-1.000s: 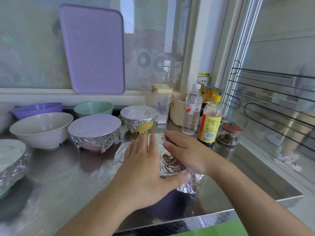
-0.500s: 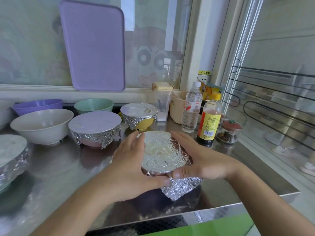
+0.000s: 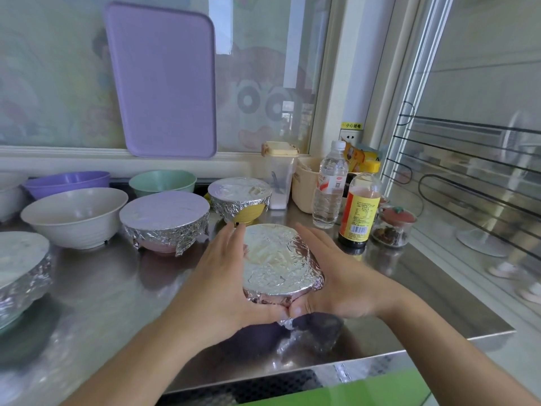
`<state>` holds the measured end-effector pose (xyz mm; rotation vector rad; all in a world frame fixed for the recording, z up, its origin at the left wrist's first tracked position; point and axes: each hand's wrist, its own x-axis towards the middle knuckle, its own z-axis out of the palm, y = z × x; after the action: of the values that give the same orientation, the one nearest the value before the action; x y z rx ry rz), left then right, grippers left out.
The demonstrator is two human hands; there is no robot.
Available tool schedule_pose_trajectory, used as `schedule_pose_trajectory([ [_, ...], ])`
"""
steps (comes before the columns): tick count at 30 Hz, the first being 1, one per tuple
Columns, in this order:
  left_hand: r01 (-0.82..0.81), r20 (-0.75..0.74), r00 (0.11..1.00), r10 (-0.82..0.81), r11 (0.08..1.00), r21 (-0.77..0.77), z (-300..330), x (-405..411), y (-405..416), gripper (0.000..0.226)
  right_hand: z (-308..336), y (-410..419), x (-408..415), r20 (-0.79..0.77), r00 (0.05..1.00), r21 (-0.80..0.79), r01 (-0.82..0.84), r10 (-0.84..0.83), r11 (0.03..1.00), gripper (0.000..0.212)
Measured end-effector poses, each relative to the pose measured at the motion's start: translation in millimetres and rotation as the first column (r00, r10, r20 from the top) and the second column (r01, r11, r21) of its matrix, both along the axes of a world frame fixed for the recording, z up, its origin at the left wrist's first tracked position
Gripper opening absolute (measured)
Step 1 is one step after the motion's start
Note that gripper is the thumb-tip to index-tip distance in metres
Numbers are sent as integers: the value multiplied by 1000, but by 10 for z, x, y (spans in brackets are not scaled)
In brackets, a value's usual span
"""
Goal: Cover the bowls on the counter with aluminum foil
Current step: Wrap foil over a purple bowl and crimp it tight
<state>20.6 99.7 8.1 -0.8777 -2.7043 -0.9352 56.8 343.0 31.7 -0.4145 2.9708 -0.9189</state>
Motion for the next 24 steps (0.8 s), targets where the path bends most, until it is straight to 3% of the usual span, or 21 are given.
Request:
schedule_pose_trajectory([
  [4,33,97,995,-33,999,2,11,-35,-69,156,17,-5,41,11,1000,43,13,-14,999,127],
  [7,17,151,989,-10,999,-43,111,45,-74,153,77,20,64,80,996,-54,41,-37,998,112],
  [12,-89,-2,996,89,993,-80,146,186,169,138,174,-97,-132,-33,993,-110,105,-109,988,78],
  [16,-130,-142,983,115,987,-99,78,172,215,129,147,-225,-194,-4,997,-87,75,-75,993,62],
  [19,-111,-144,985,97,989,-93,58,118,119,125,163,-232,-112,6,998,-65,58,-58,996,45],
  [21,-88,-92,993,79,991,-100,34,79,30,124,166,-208,-65,20,998,-29,55,-54,998,48],
  [24,-52,9,999,52,996,-69,-2,50,-67,130,163,-134,25,55,998,5,42,-42,999,73],
])
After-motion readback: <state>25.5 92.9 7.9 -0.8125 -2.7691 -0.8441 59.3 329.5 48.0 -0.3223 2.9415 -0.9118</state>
